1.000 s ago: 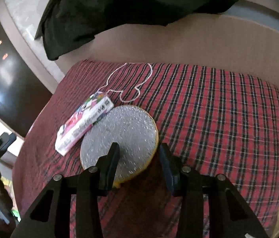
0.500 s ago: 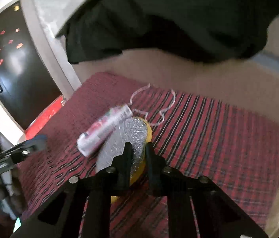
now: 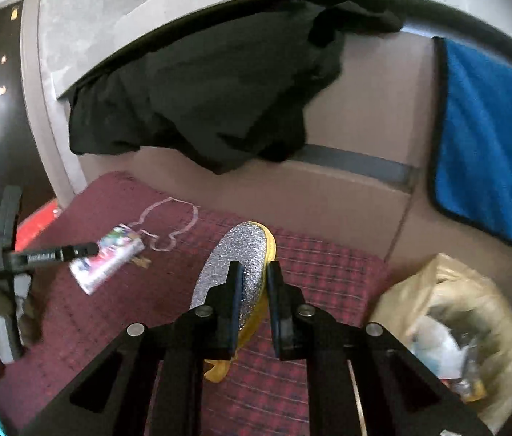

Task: Collect trash
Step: 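Reach the left tool to the pink tissue pack and grasp it, then grasp the silver round sponge pad with the right tool while the left tool holds the pack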

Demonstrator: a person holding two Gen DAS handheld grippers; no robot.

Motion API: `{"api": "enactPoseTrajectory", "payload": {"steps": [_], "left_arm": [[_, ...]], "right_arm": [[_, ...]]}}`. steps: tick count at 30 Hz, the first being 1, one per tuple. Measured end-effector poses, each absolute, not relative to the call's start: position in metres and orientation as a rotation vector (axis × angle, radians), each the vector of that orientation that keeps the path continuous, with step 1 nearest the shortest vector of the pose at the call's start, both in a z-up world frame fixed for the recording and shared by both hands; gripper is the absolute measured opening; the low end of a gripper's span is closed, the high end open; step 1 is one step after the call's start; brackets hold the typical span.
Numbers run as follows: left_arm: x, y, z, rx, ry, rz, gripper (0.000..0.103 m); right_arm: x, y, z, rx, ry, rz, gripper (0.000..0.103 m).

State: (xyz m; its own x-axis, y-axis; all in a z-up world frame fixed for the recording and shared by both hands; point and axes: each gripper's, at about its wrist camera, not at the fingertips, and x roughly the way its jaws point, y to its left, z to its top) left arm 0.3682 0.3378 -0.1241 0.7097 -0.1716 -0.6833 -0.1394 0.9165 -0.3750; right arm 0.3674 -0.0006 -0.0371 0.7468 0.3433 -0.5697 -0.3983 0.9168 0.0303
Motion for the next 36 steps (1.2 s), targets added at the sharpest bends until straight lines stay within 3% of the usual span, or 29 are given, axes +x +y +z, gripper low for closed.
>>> {"api": "enactPoseTrajectory", "payload": {"steps": [8,25,32,36], "left_arm": [[0.376,0.319,-0.125,-0.430,0.793,-0.033,0.058],[0.374,0.318,-0.126,-0.447,0.814,0.069,0.057],[0.376,0.288,-0.117,-0.394,0.846,0.065,0.030],[0.366,0.263,-0.105,-0.300,0.807,0.077,0.023]], "right_arm": [[0.369,-0.008,-0.059,-0.076,0.622,0.444,0.017],[0.368,0.008,-0.073,-0.001,0.675,0.563,0.014],[0.369,-0.009,-0.077,0.054,0.689,0.549,0.014],[0.366,-0.012,-0.074,0.055,0.681,0.555,0.014]]}}
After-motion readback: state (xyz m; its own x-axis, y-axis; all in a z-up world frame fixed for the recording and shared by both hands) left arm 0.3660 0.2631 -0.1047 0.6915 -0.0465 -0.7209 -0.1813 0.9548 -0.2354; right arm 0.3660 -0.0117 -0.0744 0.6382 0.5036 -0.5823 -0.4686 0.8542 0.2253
